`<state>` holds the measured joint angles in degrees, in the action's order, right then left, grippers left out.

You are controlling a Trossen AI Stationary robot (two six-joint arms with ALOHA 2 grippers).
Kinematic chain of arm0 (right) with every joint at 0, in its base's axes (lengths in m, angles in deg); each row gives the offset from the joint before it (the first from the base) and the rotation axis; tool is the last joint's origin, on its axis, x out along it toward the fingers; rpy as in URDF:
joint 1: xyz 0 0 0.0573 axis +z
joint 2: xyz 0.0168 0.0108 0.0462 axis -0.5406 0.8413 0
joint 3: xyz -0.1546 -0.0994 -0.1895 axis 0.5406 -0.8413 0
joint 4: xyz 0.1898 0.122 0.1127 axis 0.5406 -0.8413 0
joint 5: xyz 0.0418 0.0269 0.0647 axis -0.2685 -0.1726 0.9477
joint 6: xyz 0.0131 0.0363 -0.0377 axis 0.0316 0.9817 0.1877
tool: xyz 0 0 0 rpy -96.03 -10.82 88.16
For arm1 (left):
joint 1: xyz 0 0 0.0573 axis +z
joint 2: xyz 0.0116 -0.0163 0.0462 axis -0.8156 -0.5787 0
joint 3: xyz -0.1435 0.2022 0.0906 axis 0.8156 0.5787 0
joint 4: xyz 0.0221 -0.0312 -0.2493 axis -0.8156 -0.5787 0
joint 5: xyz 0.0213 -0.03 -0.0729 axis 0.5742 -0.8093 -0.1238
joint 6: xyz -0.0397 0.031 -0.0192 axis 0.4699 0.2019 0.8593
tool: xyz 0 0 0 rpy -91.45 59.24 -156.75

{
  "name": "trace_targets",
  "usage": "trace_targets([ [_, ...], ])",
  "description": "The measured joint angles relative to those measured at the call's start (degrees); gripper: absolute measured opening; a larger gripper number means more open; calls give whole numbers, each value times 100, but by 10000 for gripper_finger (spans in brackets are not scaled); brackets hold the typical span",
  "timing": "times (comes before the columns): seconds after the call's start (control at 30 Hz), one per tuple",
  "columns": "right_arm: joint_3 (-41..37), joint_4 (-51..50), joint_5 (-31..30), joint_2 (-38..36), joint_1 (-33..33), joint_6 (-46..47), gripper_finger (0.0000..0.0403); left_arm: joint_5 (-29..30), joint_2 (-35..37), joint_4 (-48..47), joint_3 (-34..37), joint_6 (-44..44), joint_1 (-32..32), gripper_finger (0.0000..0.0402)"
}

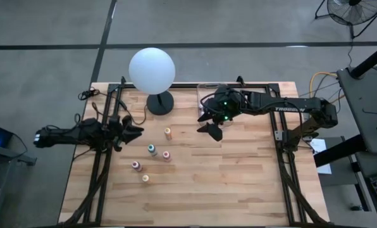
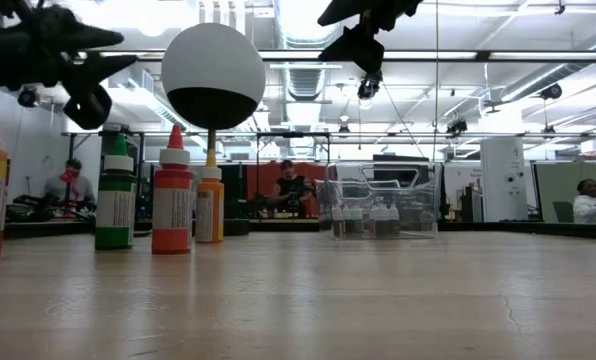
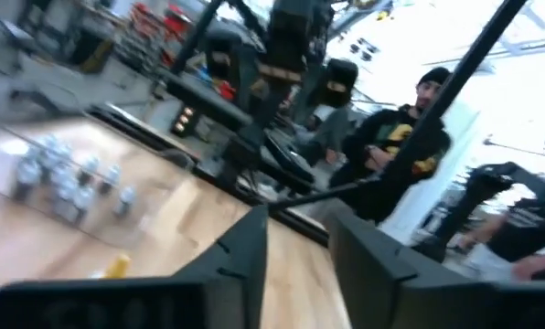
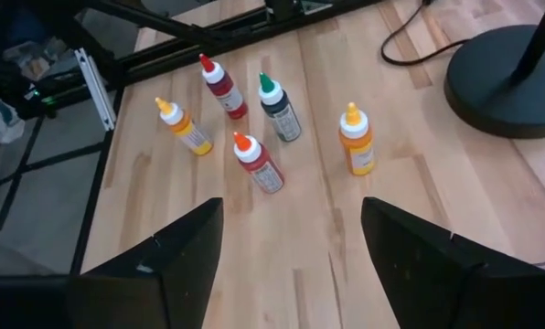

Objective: Pick & Place food coloring
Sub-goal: Put the large green food coloring bottle into the transparent bin

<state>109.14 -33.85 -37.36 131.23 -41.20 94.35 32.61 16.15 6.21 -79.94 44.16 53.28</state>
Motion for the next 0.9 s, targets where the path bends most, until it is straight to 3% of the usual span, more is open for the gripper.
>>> trace_targets([
  [0.13, 0, 0, 2, 0, 0, 16, 250, 253, -211, -86, -233, -440, 0, 140],
  [0.3, -1, 2, 15, 0, 0, 29, 250, 397, -809, -985, -693, -1098, 0, 177],
  [0.53, -7, 3, 42, 2, 51, 64, 249, 348, -1767, -1167, -1332, -1251, 0, 182],
  [0.73, -7, 0, 46, 2, 74, -9, 254, 350, -2639, -2026, -2098, -1581, 0, 179],
  [0.9, -9, 37, 57, -11, 72, -247, 256, 394, -3217, -2056, -2293, -1644, 0, 178],
])
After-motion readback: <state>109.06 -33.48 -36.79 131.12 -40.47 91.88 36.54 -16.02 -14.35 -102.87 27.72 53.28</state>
